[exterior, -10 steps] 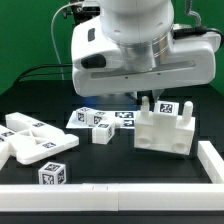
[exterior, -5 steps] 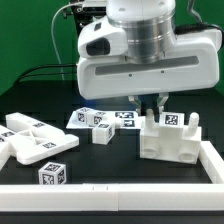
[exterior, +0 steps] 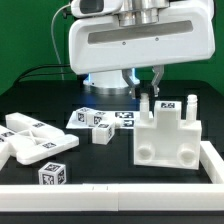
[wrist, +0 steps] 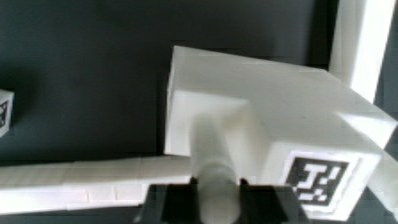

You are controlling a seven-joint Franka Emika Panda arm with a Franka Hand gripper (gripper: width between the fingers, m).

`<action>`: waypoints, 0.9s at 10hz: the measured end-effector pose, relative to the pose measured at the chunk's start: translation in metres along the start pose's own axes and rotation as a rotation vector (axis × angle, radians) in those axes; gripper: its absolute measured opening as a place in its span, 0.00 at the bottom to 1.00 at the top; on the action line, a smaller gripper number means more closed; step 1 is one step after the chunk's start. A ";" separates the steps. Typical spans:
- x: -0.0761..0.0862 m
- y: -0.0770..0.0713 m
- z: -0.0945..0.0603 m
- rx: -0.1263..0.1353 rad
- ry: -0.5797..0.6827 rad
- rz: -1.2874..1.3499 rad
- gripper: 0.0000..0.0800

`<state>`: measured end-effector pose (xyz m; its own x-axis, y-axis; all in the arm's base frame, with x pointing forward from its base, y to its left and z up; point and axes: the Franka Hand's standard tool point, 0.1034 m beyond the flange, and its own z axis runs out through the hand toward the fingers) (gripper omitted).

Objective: Assemble chair

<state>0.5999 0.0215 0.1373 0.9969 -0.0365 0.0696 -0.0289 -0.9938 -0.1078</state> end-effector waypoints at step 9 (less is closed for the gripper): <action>0.002 0.000 0.023 0.002 0.017 -0.311 0.13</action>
Offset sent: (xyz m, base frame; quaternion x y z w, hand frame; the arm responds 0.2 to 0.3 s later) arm -0.0070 0.0127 -0.0181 0.0595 0.0722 -0.1809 0.9790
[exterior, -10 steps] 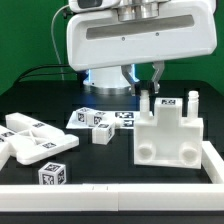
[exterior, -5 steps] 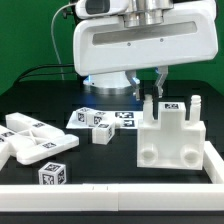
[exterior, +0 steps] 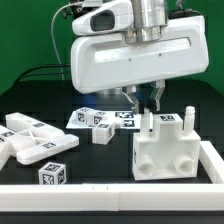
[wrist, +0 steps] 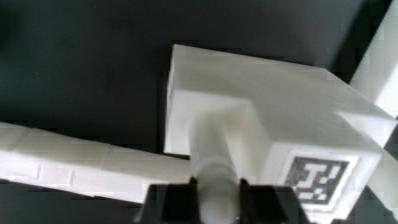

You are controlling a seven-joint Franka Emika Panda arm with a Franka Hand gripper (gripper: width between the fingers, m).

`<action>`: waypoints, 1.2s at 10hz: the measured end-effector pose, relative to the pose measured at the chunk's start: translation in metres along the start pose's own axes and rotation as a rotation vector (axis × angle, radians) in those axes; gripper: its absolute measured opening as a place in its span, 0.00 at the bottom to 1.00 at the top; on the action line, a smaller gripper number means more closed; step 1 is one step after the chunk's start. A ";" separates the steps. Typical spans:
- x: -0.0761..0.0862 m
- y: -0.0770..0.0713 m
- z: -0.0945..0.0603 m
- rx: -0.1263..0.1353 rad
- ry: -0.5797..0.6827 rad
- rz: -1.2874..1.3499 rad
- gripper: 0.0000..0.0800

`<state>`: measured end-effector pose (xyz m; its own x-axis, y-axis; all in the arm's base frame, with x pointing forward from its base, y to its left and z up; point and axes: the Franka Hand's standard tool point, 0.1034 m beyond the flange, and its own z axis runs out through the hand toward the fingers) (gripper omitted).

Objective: Assemble chair

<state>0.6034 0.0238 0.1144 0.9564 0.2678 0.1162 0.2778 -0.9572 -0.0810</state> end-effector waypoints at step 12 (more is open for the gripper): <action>0.035 -0.011 0.007 0.013 0.019 0.052 0.41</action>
Offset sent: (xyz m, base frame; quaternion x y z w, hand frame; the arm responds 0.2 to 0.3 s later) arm 0.0114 0.0182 -0.0231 0.0167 0.0103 -0.0043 0.9998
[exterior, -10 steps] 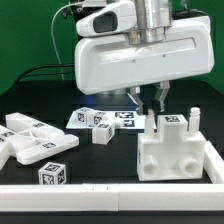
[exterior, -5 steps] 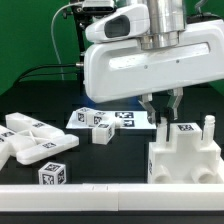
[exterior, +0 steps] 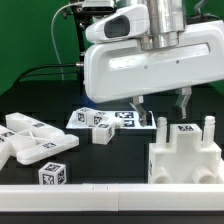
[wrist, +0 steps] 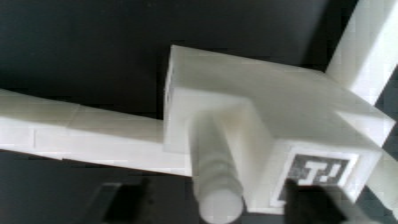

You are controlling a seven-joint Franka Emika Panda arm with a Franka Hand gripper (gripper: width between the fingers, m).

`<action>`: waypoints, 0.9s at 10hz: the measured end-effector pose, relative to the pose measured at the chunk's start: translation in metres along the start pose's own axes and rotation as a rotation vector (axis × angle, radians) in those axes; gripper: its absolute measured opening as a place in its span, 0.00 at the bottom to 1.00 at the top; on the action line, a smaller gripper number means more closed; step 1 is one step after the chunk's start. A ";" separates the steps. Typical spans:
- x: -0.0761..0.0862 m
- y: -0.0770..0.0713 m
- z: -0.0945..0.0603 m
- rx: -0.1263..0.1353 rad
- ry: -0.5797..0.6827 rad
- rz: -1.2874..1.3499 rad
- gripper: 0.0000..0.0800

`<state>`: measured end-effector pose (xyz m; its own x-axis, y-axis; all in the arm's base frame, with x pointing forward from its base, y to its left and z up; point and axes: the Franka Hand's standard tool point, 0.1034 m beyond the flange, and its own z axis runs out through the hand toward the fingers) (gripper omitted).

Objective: Assemble chair

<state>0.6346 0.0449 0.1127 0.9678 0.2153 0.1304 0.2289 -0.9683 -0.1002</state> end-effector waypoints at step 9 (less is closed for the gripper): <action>0.016 0.016 0.016 0.029 -0.090 0.080 0.81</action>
Offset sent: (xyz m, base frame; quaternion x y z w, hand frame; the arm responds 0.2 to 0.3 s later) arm 0.0200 -0.0299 -0.0168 0.0414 -0.0486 0.0659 0.9958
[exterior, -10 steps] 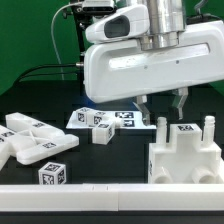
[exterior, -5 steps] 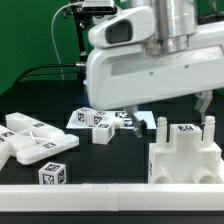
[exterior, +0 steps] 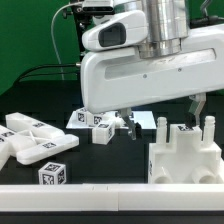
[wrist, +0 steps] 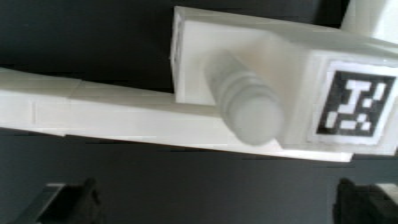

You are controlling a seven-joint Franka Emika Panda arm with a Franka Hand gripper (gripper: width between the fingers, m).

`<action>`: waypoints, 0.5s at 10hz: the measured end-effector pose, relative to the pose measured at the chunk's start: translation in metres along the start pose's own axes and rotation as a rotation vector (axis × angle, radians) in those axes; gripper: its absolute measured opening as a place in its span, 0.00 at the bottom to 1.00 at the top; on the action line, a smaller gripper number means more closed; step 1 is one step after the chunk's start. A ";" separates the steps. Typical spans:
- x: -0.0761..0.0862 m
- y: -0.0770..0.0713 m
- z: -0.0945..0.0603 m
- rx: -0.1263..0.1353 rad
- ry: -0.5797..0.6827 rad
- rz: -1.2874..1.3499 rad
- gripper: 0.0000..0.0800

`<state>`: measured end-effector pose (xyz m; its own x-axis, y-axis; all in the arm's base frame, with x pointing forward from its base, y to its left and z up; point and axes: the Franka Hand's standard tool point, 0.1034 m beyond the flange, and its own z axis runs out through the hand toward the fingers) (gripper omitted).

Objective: Assemble chair

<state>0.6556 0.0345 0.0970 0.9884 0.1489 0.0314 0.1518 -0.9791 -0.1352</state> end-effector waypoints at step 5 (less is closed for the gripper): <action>0.014 -0.015 0.016 0.048 -0.289 0.211 0.81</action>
Offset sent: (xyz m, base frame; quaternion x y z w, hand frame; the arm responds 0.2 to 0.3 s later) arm 0.0092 0.0026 -0.0119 -0.0416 -0.2055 0.0713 0.9752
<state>0.6670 0.0533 0.0840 0.9591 -0.0158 -0.2826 -0.0619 -0.9860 -0.1551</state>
